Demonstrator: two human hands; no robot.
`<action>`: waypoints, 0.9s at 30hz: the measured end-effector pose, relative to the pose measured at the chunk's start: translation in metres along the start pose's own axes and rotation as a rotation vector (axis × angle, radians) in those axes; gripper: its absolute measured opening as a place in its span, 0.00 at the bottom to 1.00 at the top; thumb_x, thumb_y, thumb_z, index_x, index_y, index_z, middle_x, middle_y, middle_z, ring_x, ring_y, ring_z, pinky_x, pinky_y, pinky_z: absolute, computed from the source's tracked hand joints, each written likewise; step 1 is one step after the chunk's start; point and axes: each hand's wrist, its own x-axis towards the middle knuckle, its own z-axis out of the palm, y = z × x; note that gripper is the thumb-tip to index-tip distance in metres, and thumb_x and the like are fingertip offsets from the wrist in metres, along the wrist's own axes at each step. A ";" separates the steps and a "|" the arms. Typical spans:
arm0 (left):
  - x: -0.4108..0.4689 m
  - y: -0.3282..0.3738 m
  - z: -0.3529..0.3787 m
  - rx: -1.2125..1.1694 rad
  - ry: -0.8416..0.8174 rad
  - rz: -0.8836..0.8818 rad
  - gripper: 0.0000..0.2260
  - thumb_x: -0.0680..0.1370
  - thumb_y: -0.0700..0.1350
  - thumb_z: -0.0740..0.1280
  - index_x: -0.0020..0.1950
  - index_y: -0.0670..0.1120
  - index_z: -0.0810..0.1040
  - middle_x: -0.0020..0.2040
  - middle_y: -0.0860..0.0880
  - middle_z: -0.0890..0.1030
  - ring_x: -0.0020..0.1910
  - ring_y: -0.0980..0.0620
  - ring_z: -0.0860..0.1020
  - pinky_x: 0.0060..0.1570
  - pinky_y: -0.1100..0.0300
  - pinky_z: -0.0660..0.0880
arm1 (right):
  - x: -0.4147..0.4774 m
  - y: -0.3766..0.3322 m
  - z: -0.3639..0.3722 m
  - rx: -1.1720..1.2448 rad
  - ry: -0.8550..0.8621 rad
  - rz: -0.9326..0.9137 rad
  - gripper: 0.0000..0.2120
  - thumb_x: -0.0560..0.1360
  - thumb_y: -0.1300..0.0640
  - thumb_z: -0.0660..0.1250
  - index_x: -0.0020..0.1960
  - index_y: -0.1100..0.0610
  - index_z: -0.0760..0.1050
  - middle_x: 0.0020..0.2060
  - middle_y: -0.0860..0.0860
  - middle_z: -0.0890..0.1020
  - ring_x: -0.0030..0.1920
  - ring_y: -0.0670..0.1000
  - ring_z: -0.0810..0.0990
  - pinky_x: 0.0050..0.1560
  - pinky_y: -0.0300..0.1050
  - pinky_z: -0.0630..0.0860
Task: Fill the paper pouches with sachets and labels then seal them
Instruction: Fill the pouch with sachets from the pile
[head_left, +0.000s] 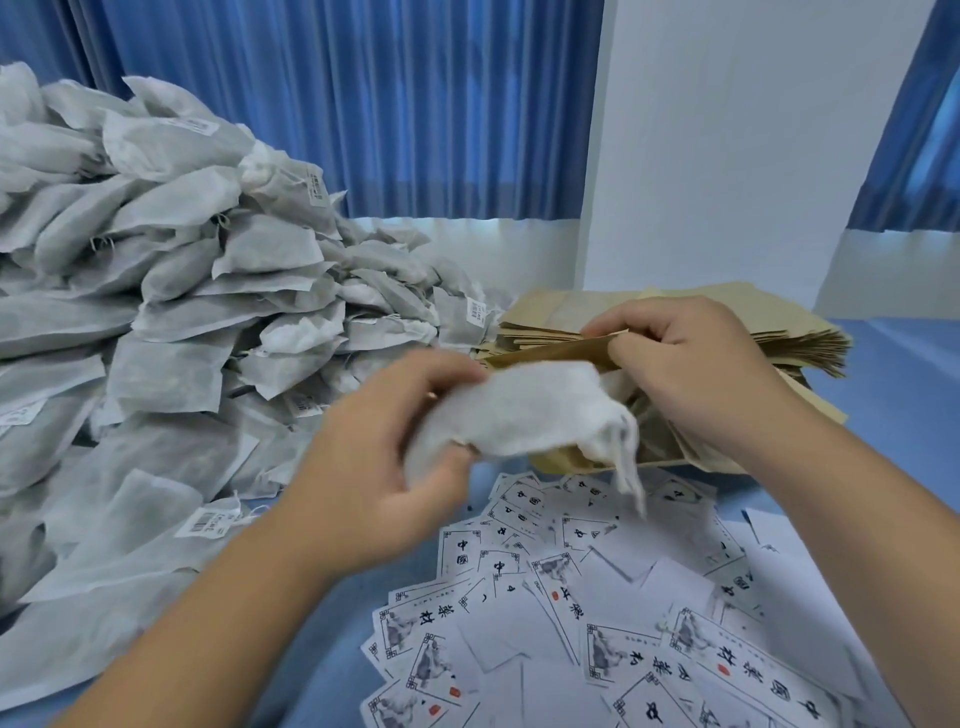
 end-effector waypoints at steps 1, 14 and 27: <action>0.002 0.005 0.006 0.062 -0.035 0.054 0.18 0.70 0.48 0.63 0.59 0.50 0.74 0.52 0.58 0.77 0.53 0.57 0.76 0.55 0.61 0.72 | 0.000 0.000 0.000 0.013 -0.001 0.004 0.15 0.72 0.64 0.62 0.40 0.47 0.82 0.37 0.40 0.83 0.38 0.41 0.77 0.33 0.27 0.69; 0.033 0.014 0.044 0.577 -0.047 0.385 0.09 0.70 0.33 0.70 0.48 0.42 0.83 0.52 0.47 0.82 0.36 0.44 0.73 0.33 0.52 0.72 | 0.000 0.000 0.001 0.112 -0.046 0.011 0.15 0.72 0.65 0.62 0.42 0.49 0.83 0.38 0.42 0.83 0.39 0.37 0.78 0.36 0.27 0.71; 0.054 0.038 0.076 0.703 -0.408 0.026 0.06 0.76 0.42 0.65 0.53 0.46 0.77 0.53 0.49 0.74 0.55 0.47 0.71 0.39 0.55 0.68 | 0.002 -0.003 0.001 0.075 -0.043 0.011 0.15 0.72 0.65 0.62 0.42 0.50 0.84 0.28 0.35 0.80 0.32 0.33 0.76 0.30 0.24 0.67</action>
